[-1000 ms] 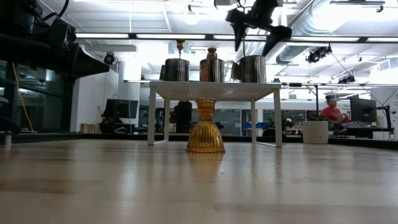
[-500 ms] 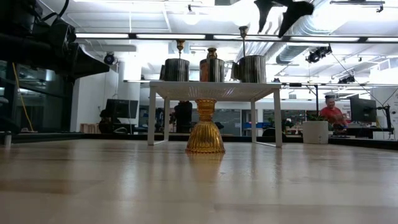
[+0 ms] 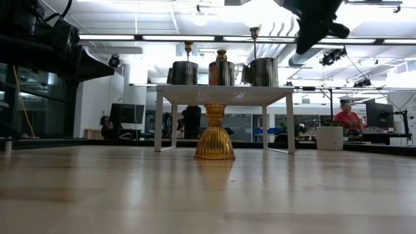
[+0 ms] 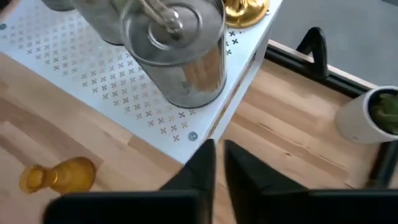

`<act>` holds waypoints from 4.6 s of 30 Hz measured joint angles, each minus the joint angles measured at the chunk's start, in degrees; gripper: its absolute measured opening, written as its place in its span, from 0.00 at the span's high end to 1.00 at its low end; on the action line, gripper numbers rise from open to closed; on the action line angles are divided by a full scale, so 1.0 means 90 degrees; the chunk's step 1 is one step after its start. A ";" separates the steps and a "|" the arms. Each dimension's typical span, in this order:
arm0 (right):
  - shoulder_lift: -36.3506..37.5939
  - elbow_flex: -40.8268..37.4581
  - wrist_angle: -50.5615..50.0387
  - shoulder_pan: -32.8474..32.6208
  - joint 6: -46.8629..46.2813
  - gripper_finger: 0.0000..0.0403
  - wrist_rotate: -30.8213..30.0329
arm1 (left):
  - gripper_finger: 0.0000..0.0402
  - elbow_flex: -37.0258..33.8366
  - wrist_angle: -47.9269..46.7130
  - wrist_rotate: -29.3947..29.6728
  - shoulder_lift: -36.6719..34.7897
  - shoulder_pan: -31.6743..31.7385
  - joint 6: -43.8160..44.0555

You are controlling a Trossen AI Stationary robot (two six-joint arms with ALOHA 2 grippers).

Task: Pick & Place candle stick holders
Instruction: Put the scented candle on the shelf, then put the bottom right brown glass candle holder on the shelf

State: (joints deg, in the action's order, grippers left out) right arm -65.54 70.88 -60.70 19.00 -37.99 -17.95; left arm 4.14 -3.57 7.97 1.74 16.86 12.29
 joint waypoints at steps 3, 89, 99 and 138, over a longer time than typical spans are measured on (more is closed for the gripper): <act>0.0346 -0.0811 0.0804 0.0000 -0.0122 0.99 -0.0148 | 1.00 0.0000 0.0000 0.0000 0.0001 0.0001 0.0001; 0.1990 -0.2997 0.0442 -0.4349 -0.3728 0.74 0.3132 | 1.00 0.0000 0.0000 0.0000 0.0002 0.0000 0.0000; 0.1039 -0.2997 0.0610 -0.5771 -0.5376 0.50 0.4073 | 1.00 0.0000 0.0000 0.0000 0.0001 0.0000 0.0000; -0.0546 -0.2997 0.2746 -0.7249 -0.8672 0.39 0.3841 | 1.00 0.0000 0.0001 0.0000 0.0000 0.0000 0.0000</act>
State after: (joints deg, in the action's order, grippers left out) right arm -70.46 43.90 -35.99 -46.24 -116.04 16.62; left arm 4.14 -3.57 7.97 1.75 16.86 12.29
